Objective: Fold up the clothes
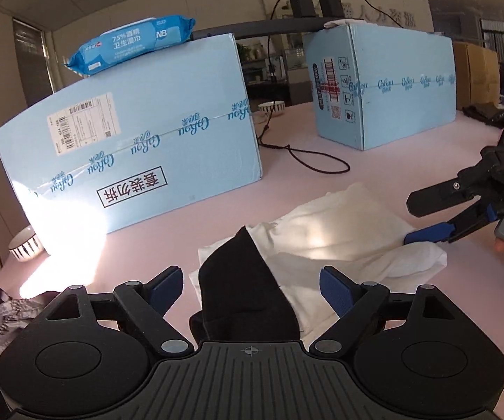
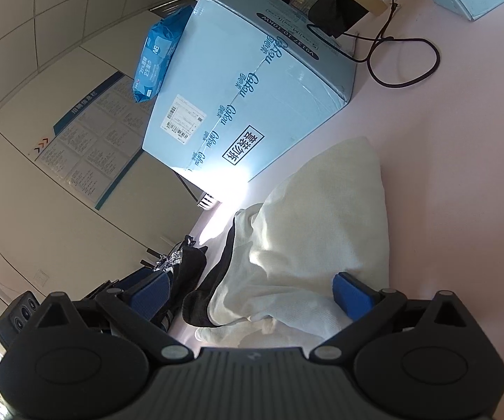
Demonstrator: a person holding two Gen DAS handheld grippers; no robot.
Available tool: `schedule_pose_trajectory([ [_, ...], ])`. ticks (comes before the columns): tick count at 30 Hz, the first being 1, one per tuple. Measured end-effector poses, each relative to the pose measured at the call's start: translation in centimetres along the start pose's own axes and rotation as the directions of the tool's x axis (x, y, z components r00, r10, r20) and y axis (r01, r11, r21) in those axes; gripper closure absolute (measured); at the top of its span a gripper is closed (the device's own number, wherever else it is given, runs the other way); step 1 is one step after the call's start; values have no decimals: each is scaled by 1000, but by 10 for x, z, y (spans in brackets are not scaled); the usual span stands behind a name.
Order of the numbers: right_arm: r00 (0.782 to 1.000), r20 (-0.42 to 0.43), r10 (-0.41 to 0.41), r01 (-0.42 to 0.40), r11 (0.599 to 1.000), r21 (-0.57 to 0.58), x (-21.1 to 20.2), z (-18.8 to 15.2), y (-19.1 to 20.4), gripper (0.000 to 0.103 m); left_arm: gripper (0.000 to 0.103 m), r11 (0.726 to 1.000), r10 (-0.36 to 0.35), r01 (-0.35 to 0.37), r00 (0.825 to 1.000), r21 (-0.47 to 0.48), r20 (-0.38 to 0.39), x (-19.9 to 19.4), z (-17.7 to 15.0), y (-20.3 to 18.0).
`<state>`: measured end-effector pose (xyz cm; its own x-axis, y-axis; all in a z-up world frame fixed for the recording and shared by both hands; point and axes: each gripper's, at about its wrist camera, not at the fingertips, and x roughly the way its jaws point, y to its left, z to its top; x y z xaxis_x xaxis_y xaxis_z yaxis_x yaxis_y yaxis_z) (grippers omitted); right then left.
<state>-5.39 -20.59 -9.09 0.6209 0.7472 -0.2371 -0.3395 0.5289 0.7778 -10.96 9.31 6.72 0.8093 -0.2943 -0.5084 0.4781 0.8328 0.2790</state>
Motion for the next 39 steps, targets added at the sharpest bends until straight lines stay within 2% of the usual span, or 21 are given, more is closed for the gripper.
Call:
schedule_pose_trajectory([
  [3, 1000, 11, 15, -15, 999, 37, -2, 0, -4, 2, 16, 998, -35, 36, 999, 55, -10, 5, 2, -12],
  [7, 999, 12, 33, -34, 998, 61, -4, 2, -8, 2, 16, 996, -32, 35, 999, 81, -42, 27, 2, -23],
  [11, 995, 56, 79, -86, 987, 135, -17, 4, -12, 2, 16, 990, -83, 93, 992, 110, -96, 39, -10, -32],
  [13, 984, 113, 138, -144, 988, 51, -33, 5, -1, 2, 16, 981, -70, 86, 993, 176, -97, 38, -17, -37],
  [15, 969, 165, 184, -155, 973, -172, -54, 2, 22, 2, 16, 973, -46, 67, 994, 220, -100, 36, -23, -38],
  [17, 967, 204, 156, -45, 886, -462, -74, -12, 51, 2, 16, 972, -33, 57, 994, 228, -109, 30, -29, -32],
  [18, 975, 194, 109, 30, 798, -602, -76, -23, 63, 2, 16, 974, -30, 54, 993, 221, -112, 29, -31, -27],
  [19, 984, 175, 42, 102, 674, -732, -76, -36, 75, 2, 16, 976, -25, 49, 993, 212, -113, 27, -33, -22],
  [20, 987, 162, -18, 143, 575, -806, -72, -46, 81, 3, 16, 978, -18, 42, 993, 202, -116, 27, -35, -16],
  [21, 984, 152, -89, 176, 501, -847, -64, -54, 83, 5, 16, 981, -10, 33, 992, 191, -123, 29, -38, -11],
  [22, 975, 143, -170, 206, 456, -866, -52, -60, 82, 12, 15, 983, -7, 29, 992, 179, -122, 31, -41, -6],
  [23, 965, 119, -235, 217, 452, -865, -39, -61, 78, 17, 14, 986, -16, 34, 994, 161, -112, 33, -42, -3],
  [24, 953, 87, -289, 218, 461, -860, -26, -60, 73, 32, 14, 990, -21, 36, 995, 140, -102, 34, -43, 1],
  [25, 944, 67, -324, 222, 469, -855, -17, -60, 69, 39, 14, 992, -15, 27, 996, 126, -92, 35, -43, 2],
  [28, 913, 59, -403, 264, 475, -839, 1, -57, 61, 45, 15, 991, -14, 23, 998, 132, -66, 35, -47, 3],
  [30, 920, 64, -387, 262, 486, -834, -2, -56, 59, 45, 15, 989, -17, 23, 999, 144, -43, 34, -50, 2],
  [32, 926, 72, -370, 267, 510, -818, -6, -54, 57, 51, 15, 989, -24, 26, 1000, 147, -18, 33, -52, 2],
  [34, 924, 73, -375, 278, 527, -804, -7, -50, 54, 68, 16, 991, -35, 32, 999, 129, 25, 30, -53, 3],
  [36, 926, 59, -372, 264, 531, -805, -6, -48, 51, 75, 26, 993, -36, 31, 998, 114, 45, 31, -55, 2],
  [37, 924, 63, -377, 264, 512, -817, -6, -51, 52, 79, 31, 992, -44, 39, 998, 122, 43, 33, -57, 0],
  [39, 919, 81, -386, 271, 468, -841, -4, -55, 57, 84, 54, 987, -51, 43, 998, 158, 42, 32, -58, -7],
])
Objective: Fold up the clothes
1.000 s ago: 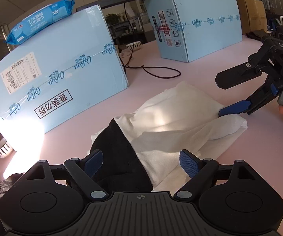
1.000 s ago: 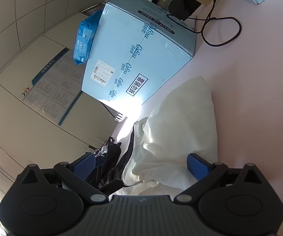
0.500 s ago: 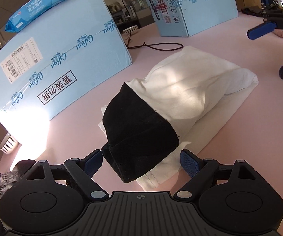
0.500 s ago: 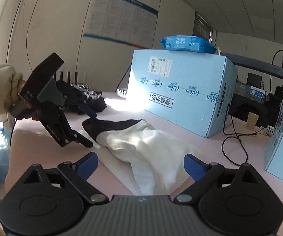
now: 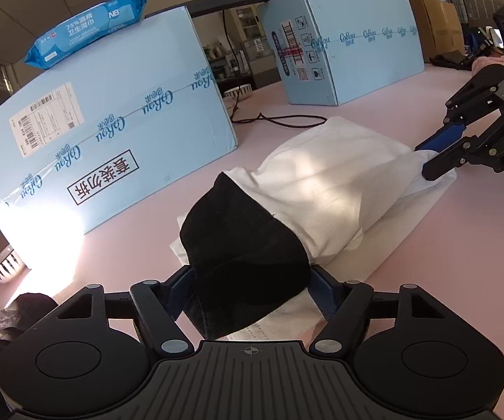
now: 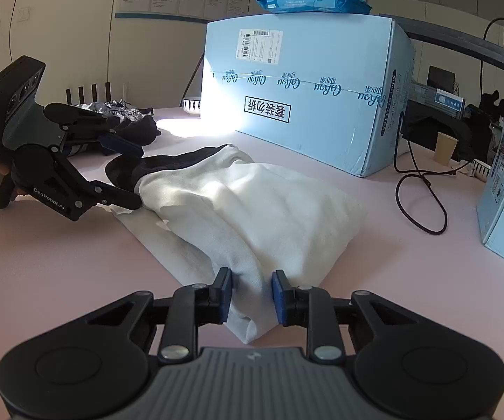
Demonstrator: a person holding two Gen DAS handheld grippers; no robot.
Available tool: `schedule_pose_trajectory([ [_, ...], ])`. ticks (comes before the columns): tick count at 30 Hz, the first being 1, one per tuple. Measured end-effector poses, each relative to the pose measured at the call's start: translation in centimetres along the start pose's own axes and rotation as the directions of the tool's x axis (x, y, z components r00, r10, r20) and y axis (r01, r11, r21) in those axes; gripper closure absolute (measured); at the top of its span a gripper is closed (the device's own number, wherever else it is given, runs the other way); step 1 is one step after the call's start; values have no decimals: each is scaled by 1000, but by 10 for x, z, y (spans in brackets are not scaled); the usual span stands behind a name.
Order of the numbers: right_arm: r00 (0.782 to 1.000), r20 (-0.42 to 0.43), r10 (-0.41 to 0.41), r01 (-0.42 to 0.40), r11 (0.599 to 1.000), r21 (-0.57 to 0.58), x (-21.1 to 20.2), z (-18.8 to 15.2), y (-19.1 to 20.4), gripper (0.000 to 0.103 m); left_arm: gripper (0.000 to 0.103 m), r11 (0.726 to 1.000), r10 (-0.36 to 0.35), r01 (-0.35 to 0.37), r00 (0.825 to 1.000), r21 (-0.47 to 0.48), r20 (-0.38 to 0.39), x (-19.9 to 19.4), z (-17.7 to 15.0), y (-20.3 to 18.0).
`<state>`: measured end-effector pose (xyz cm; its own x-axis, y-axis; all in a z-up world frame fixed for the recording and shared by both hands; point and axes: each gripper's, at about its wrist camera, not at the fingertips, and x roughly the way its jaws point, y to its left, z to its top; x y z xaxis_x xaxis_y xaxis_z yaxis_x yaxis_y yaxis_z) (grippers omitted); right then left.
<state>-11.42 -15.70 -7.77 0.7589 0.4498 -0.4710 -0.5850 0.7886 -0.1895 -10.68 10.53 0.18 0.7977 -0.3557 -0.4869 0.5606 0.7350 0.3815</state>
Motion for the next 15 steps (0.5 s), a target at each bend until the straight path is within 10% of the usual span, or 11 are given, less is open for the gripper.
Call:
schedule_pose_trajectory([
  [4, 999, 17, -28, 29, 999, -36, -5, 4, 5, 87, 74, 999, -2, 3, 1000, -33, 19, -8, 4, -3],
  [10, 998, -34, 55, -54, 998, 40, -13, -1, -2, 88, 75, 940, -122, 103, 992, -324, -38, -14, -4, 24],
  [15, 998, -37, 53, -52, 998, 37, -19, 3, 1, 74, 51, 893, -138, 101, 989, -440, -55, -22, -4, 38],
])
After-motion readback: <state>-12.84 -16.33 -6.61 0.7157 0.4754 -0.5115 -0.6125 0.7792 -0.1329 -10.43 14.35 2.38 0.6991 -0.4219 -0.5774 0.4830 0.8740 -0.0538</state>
